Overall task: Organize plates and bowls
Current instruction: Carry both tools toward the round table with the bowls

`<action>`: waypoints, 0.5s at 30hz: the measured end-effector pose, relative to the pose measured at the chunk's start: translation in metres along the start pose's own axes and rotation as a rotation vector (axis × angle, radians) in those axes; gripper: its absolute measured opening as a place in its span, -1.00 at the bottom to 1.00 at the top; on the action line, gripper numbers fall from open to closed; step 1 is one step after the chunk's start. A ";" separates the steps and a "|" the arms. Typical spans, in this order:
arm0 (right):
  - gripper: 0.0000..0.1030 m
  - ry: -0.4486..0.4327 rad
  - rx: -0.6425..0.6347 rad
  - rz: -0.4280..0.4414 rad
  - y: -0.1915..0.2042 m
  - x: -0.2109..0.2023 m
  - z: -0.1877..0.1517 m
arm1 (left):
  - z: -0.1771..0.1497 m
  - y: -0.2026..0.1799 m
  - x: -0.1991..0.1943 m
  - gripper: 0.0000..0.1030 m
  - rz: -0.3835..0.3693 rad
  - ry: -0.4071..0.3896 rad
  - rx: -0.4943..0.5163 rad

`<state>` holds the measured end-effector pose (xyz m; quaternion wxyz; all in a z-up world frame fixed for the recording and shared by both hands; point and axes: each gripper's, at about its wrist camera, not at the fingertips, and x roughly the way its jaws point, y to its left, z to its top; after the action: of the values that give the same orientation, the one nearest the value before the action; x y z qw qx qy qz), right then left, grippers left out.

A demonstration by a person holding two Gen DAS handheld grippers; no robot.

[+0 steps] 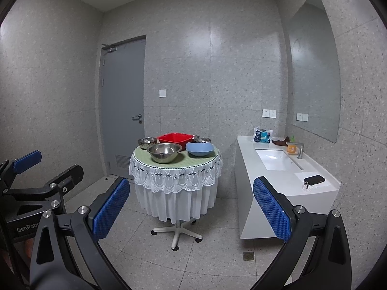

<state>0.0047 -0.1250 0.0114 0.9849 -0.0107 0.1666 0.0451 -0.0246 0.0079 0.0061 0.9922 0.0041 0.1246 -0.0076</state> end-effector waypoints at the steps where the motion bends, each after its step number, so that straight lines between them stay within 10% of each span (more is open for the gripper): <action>1: 1.00 0.000 0.000 0.000 0.000 0.000 0.000 | 0.000 0.000 0.000 0.99 0.000 0.000 0.001; 15: 1.00 -0.002 0.008 -0.005 0.002 -0.004 -0.003 | -0.003 0.002 0.002 0.99 -0.002 -0.005 0.008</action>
<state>-0.0006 -0.1238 0.0100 0.9852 -0.0073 0.1659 0.0419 -0.0234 0.0095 0.0030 0.9924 0.0081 0.1222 -0.0091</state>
